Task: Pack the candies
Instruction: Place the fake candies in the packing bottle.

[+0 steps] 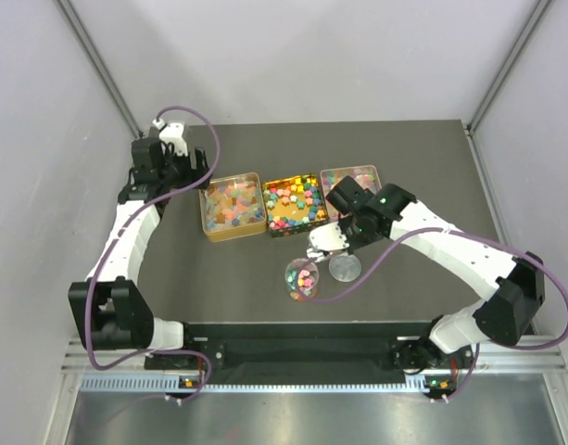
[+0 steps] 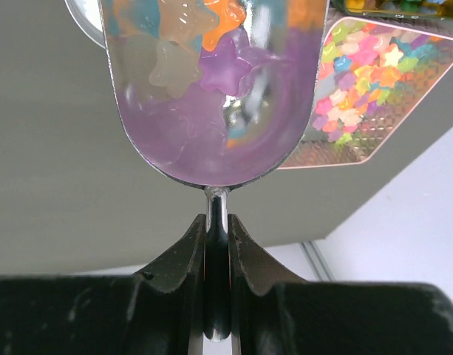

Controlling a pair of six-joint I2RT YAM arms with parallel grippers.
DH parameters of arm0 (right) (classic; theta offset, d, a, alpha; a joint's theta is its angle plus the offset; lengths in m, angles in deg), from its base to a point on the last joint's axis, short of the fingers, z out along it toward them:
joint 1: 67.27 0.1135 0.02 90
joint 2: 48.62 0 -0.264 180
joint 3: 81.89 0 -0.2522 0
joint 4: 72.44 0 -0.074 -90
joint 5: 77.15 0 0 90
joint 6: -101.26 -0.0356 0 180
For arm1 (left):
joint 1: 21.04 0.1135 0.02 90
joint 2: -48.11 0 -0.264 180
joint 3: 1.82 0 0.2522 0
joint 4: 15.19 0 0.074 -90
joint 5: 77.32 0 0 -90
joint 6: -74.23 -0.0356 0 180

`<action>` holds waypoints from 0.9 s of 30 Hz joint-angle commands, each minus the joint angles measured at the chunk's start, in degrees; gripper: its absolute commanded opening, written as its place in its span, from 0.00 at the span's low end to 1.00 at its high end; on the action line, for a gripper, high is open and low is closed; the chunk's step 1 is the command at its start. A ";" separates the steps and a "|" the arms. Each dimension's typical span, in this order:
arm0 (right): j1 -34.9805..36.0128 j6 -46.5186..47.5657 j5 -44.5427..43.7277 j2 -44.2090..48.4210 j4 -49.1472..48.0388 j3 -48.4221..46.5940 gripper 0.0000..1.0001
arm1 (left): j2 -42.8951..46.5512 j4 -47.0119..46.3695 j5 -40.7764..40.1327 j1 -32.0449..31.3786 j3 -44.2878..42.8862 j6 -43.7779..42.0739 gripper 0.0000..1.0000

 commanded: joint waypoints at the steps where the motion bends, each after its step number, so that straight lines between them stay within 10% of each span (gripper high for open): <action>1: 3.68 -1.07 -5.10 2.06 1.36 -0.86 0.00 | 3.96 -3.44 0.42 0.77 1.43 0.42 0.85; 27: 17.65 -11.10 -23.12 -4.98 16.74 -11.49 0.00 | 21.02 -1.16 -2.12 4.19 12.16 -1.86 0.88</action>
